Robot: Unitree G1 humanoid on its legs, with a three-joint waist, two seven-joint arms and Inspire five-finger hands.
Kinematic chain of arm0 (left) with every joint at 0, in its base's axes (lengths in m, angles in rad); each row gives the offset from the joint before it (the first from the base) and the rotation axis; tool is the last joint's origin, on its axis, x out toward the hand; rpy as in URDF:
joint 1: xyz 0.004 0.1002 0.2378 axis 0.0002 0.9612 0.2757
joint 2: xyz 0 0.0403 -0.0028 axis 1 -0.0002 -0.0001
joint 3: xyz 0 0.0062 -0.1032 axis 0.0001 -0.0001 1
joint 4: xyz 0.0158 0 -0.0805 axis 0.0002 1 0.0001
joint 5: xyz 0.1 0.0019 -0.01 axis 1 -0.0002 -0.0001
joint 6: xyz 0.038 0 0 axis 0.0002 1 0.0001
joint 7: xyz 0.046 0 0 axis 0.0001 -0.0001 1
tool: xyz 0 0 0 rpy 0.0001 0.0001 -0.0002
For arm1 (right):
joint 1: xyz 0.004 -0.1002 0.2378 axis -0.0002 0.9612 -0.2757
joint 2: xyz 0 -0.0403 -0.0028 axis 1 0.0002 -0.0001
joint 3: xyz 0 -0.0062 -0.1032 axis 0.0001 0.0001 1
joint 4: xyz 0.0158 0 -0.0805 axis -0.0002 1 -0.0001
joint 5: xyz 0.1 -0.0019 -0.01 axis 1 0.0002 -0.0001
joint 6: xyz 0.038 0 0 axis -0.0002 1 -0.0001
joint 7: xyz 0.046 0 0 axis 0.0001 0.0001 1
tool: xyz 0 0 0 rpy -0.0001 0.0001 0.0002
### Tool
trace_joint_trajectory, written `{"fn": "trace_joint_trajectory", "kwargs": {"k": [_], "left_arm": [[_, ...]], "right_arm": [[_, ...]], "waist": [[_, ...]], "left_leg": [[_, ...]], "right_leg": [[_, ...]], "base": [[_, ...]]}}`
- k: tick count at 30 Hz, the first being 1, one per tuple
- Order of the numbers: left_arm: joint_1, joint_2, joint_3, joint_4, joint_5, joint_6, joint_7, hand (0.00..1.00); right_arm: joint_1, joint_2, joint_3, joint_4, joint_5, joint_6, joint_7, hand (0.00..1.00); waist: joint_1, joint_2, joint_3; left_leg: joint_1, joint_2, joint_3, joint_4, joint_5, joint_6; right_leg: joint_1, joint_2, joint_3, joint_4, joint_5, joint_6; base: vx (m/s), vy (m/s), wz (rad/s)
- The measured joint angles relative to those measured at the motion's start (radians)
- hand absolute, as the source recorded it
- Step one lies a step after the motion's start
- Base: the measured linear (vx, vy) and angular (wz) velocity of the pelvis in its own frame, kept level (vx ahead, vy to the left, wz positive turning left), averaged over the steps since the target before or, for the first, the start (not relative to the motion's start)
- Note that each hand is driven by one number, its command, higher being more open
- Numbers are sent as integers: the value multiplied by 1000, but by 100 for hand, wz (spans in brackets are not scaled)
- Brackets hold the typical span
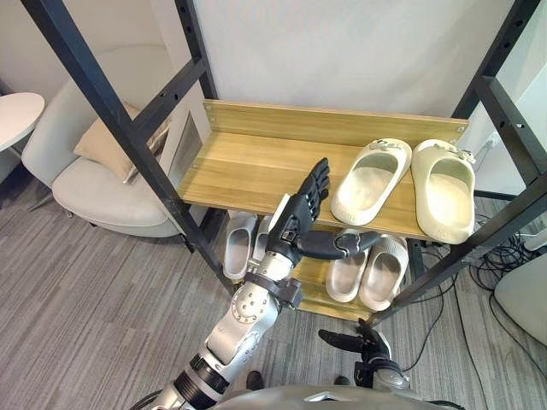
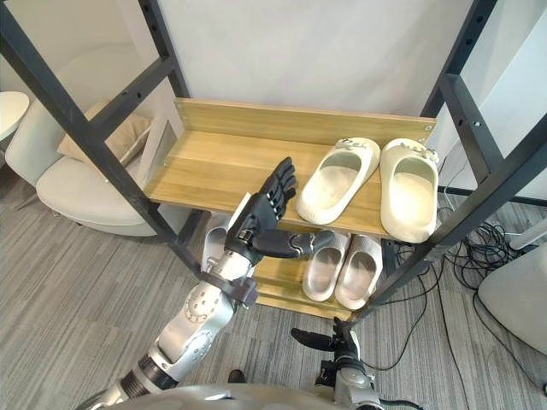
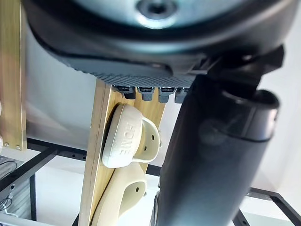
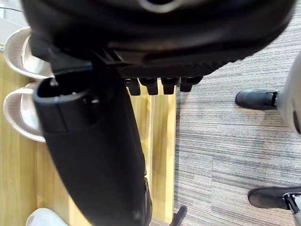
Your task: Organize the slippers on the shoe rack
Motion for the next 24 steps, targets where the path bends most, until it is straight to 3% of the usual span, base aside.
{"fn": "trace_joint_trajectory", "kwargs": {"k": [17, 24], "left_arm": [[-127, 0, -131, 83, -23, -12, 31, 100], [-148, -2, -141, 101, -22, -15, 35, 100]], "right_arm": [[-3, 0, 3, 0, 1, 0, -15, 100], [-5, 1, 11, 0, 1, 0, -15, 100]], "waist": [[-4, -8, 6], [-7, -11, 7]], "left_leg": [[2, -2, 20, 0, 0, 1], [2, -4, 21, 0, 0, 1]], "right_leg": [[-10, -3, 20, 0, 9, 2], [-11, -6, 20, 0, 11, 3]], "base": [[-1, 0, -3], [0, 0, 0]]}}
